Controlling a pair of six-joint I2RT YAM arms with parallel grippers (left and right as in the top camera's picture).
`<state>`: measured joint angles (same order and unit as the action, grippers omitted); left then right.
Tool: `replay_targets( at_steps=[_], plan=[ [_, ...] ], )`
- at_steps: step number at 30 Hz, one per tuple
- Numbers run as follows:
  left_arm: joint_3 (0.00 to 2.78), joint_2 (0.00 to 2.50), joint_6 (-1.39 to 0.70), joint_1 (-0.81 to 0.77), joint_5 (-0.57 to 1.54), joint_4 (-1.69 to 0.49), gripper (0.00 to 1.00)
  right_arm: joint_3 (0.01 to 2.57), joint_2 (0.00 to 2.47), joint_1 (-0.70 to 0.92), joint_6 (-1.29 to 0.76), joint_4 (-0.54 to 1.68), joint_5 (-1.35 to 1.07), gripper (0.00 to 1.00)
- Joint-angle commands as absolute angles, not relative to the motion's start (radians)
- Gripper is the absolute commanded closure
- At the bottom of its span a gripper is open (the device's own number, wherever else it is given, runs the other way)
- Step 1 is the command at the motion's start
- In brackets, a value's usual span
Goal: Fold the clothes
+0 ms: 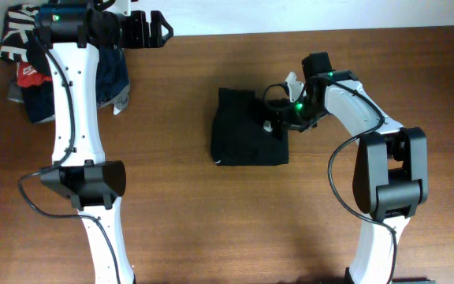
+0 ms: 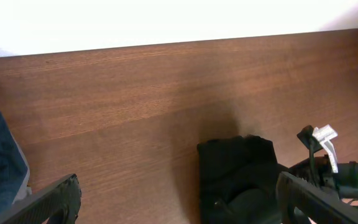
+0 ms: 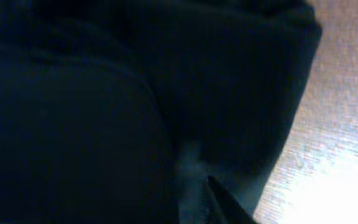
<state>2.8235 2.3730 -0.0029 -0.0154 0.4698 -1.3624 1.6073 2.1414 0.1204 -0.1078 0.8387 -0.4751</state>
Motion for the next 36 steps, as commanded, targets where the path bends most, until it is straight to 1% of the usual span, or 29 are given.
replay_targets(
  at_steps=[1, 6, 11, 15, 23, 24, 26, 27, 29, 33, 36],
  plan=[
    [2.816, 2.352, 0.017, -0.019, 0.463, -1.363, 0.00, 1.622, 2.116, 0.117, -0.110, 0.825, -0.497, 0.96],
    [2.816, 2.353, 0.017, -0.019, 0.463, -1.363, 0.01, 1.624, 2.091, 0.084, -0.114, 0.838, -0.498, 0.96],
    [2.816, 2.354, 0.017, -0.019, 0.463, -1.363, 0.01, 1.638, 2.030, -0.007, -0.113, 0.881, -0.497, 0.96],
    [2.816, 2.354, 0.017, -0.019, 0.463, -1.363, 0.01, 1.636, 2.040, -0.075, -0.109, 0.913, -0.484, 0.96],
    [2.816, 2.355, 0.032, -0.019, 0.445, -1.369, 0.01, 1.624, 2.125, -0.086, -0.110, 0.923, -0.425, 0.96],
    [2.816, 2.355, 0.032, -0.019, 0.444, -1.371, 0.01, 1.624, 2.133, -0.086, -0.110, 0.924, -0.421, 0.94],
    [2.816, 2.355, 0.032, -0.019, 0.445, -1.372, 0.01, 1.624, 2.133, -0.087, -0.110, 0.932, -0.413, 0.43],
    [2.816, 2.355, 0.032, -0.019, 0.444, -1.372, 0.01, 1.627, 2.130, -0.087, -0.110, 0.937, -0.412, 0.34],
    [2.816, 2.355, 0.032, -0.019, 0.445, -1.373, 0.01, 1.645, 2.119, -0.091, -0.109, 0.963, -0.414, 0.29],
    [2.816, 2.355, 0.040, -0.019, 0.445, -1.374, 0.01, 1.713, 2.074, -0.094, -0.044, 1.040, -0.415, 0.29],
    [2.816, 2.355, 0.051, -0.019, 0.444, -1.374, 0.01, 1.761, 2.018, -0.075, 0.059, 1.098, -0.426, 0.29]
  ],
)
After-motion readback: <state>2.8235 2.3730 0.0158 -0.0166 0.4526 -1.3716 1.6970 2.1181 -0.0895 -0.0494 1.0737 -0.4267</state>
